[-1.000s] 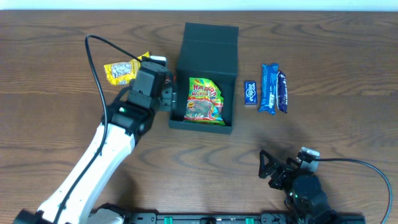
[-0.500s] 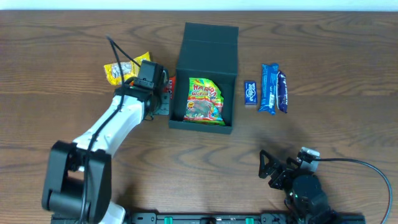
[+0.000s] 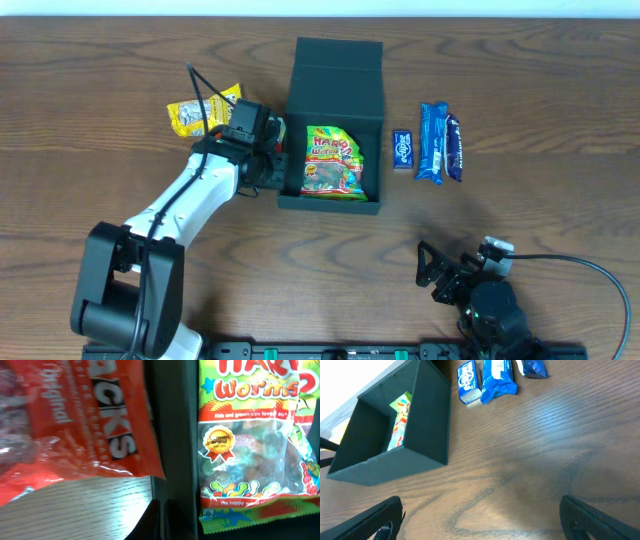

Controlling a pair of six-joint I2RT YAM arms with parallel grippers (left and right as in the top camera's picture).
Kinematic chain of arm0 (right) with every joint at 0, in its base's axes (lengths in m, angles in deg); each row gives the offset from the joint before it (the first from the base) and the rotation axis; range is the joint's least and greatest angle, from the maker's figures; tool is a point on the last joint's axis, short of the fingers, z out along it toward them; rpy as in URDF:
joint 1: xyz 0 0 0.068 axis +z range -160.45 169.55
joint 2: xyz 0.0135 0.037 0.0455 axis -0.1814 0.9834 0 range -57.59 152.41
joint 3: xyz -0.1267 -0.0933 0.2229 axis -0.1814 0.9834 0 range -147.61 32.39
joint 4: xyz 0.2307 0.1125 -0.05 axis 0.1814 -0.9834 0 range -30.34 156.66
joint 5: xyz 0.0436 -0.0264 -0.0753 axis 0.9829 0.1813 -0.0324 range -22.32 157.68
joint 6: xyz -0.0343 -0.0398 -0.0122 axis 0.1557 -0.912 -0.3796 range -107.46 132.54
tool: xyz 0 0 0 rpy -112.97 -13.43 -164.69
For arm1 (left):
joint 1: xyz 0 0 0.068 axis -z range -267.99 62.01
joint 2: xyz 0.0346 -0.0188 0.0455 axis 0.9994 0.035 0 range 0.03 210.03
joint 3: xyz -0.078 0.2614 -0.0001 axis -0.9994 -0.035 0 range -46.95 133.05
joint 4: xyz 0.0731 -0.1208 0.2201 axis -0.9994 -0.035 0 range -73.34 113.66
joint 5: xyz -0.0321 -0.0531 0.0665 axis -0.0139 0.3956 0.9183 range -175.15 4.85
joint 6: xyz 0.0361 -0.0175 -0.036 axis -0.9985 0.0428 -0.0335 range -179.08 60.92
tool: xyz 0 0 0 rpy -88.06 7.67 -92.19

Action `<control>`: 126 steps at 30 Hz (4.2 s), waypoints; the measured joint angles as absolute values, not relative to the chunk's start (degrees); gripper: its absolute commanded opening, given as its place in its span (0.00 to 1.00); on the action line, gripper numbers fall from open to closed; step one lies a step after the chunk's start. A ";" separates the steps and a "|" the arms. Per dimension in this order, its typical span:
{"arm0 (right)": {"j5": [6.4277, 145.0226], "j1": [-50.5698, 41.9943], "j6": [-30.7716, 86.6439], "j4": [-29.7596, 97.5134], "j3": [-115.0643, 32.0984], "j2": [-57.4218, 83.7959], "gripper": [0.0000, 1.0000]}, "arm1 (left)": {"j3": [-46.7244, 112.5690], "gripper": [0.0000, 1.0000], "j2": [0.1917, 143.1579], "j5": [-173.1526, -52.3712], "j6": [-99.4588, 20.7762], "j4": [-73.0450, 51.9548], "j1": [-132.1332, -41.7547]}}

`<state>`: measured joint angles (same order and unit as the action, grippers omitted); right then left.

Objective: Pack container
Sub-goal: 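Push the Haribo bag down inside the box with the left gripper, then reach the right gripper to the blue wrapped bar and grasp it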

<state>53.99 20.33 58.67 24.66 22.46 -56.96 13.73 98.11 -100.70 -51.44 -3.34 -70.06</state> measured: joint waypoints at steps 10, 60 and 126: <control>53.99 20.33 58.67 24.64 22.46 -56.96 0.99 | 13.82 0.06 97.83 -98.97 -51.44 -6.49 -69.45; 57.68 20.33 58.67 24.53 22.46 -56.96 0.99 | 23.11 0.06 111.99 -98.14 -50.06 8.68 -53.38; 61.70 14.48 45.03 34.26 -21.80 -2.80 0.99 | 39.00 0.06 72.80 -85.11 -48.34 -36.81 -58.39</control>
<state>61.70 14.48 45.03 34.26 -21.80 -2.80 39.00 72.80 -85.11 -48.34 -36.81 -58.39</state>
